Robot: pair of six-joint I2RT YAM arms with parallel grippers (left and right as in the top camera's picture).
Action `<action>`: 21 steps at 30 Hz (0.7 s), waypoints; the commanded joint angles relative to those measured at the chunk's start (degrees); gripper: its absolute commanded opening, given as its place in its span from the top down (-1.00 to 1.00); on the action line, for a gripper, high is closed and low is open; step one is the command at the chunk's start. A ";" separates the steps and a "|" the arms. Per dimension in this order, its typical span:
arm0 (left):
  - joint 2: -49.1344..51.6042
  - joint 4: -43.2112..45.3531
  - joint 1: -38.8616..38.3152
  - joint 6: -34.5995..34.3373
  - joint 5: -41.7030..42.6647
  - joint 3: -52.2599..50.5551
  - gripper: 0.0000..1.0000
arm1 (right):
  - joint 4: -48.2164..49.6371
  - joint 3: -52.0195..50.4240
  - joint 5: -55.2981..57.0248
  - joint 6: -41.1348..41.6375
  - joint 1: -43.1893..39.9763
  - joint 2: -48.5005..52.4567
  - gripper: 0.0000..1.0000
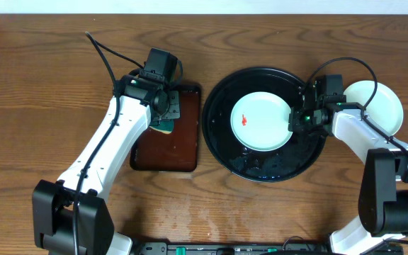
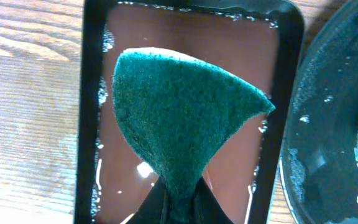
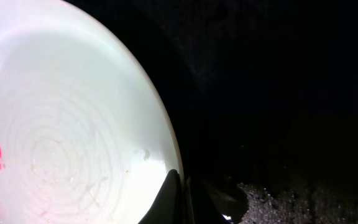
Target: Clean dirty plates on tray and stack at the side
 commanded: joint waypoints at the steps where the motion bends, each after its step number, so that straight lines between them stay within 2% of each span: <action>1: 0.07 0.68 0.13 -0.90 1.84 -0.28 0.85 | -0.26 -0.28 -2.34 0.72 0.50 -0.68 0.98; 12: 0.07 -1.44 -0.13 0.04 1.97 5.53 0.85 | -0.22 -0.28 -4.02 0.74 0.50 -0.68 0.98; 18: 0.07 1.95 -3.19 -1.99 2.36 5.53 0.85 | -0.17 -0.28 -4.02 0.74 0.50 -0.68 0.98; 21: 0.07 4.92 -6.19 -5.73 3.17 5.51 0.85 | -0.15 -0.28 -4.02 0.74 0.48 -0.68 0.98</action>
